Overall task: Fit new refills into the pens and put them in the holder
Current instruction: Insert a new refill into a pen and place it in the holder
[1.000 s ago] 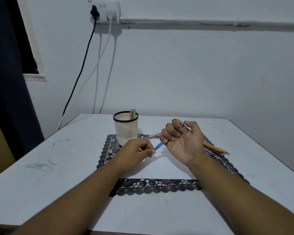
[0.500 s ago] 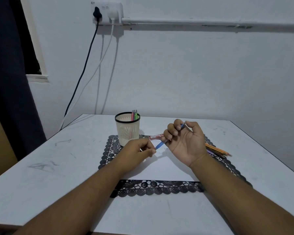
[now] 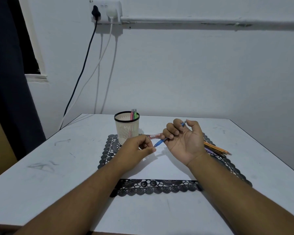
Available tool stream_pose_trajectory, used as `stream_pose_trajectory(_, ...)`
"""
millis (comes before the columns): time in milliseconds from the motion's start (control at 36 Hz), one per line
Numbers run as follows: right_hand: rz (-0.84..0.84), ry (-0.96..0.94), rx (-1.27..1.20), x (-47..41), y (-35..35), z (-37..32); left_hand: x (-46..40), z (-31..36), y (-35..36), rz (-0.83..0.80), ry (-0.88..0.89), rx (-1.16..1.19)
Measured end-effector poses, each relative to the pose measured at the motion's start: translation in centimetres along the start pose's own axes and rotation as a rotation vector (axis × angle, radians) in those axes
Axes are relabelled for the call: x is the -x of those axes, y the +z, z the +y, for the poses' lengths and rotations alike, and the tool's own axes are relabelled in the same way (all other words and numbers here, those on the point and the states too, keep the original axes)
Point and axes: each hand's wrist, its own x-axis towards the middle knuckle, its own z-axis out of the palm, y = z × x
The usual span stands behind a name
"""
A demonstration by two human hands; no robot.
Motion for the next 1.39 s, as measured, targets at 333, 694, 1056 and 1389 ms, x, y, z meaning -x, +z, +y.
stream_pose_trajectory(333, 0.011, -0.059, 0.012, 0.15, 0.10, 0.17, -0.07, -0.09, -0.08, -0.011, 0.019, 0.005)
stream_pose_trajectory(694, -0.015, -0.061, 0.037, -0.12, -0.23, -0.04, -0.09, -0.17, -0.04, -0.008, 0.014, -0.001)
stream_pose_trajectory(1056, -0.015, -0.061, 0.000, 0.05, -0.39, 0.11, -0.15, -0.16, 0.17, -0.011, 0.025, 0.028)
stream_pose_trajectory(1389, -0.028, -0.067, 0.021, 0.00, -0.54, 0.03, -0.16, -0.27, 0.11, -0.015, 0.017, 0.027)
